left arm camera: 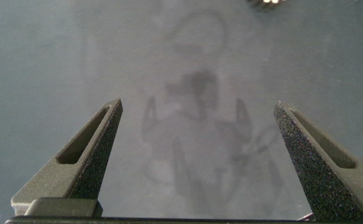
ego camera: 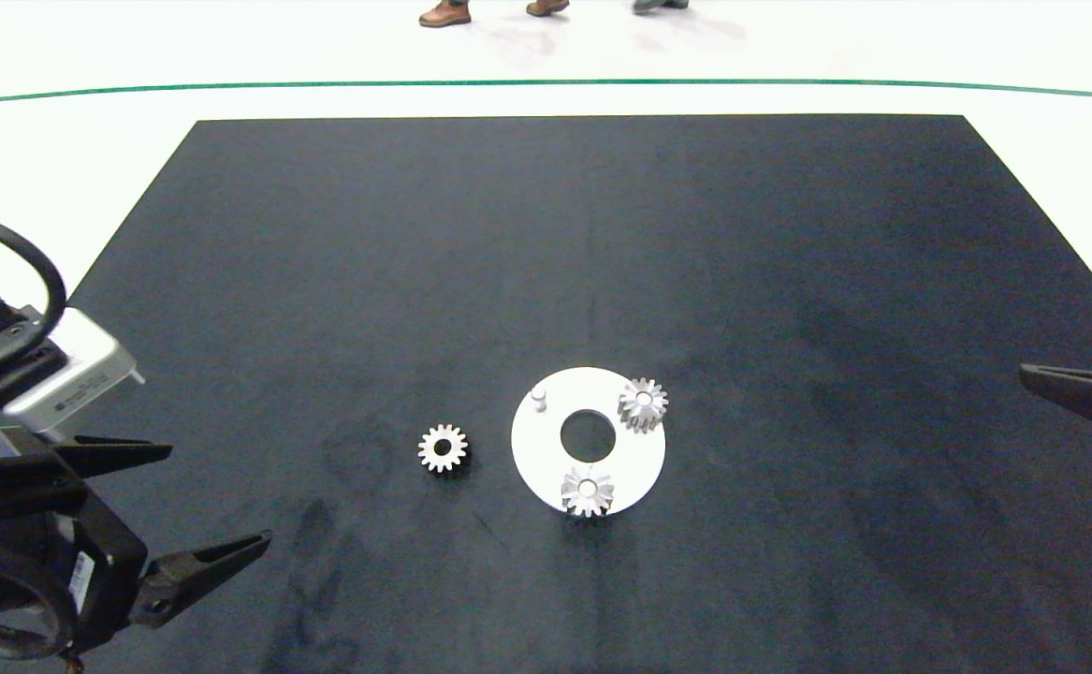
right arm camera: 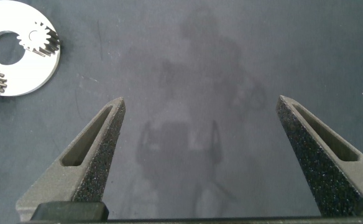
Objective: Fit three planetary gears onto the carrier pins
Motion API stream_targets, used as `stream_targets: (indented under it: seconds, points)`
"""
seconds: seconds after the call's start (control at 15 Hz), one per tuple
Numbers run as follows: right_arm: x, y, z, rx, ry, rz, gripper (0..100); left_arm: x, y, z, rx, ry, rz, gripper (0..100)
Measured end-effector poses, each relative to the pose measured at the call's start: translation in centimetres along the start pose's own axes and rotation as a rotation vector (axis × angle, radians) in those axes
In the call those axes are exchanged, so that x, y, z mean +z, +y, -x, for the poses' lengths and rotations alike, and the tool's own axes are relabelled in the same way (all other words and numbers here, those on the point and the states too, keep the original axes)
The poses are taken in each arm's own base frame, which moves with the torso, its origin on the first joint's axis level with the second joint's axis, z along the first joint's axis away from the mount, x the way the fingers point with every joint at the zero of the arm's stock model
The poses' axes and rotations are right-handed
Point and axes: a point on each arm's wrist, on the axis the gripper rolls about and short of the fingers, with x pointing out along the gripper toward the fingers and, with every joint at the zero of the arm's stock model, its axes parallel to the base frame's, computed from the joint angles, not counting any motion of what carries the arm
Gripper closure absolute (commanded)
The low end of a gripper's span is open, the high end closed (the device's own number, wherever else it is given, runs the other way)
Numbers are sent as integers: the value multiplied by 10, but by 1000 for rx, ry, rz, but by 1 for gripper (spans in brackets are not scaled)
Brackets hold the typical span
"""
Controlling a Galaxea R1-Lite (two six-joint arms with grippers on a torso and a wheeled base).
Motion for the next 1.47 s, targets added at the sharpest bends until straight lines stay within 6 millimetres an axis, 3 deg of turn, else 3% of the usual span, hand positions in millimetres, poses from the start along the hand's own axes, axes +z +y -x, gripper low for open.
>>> stream_targets:
  seconds: [0.6,1.07,1.47]
  points:
    - [-16,3,-6,7,82,16,0,23,-27,-52,-57,5,-47,0]
    - [-75,6,15,30,176,17,0,31,-29,-62,-60,-5,-46,0]
    - [-106,4,42,38,123,-10,0,36,-39,-96,-58,-3,-49,0]
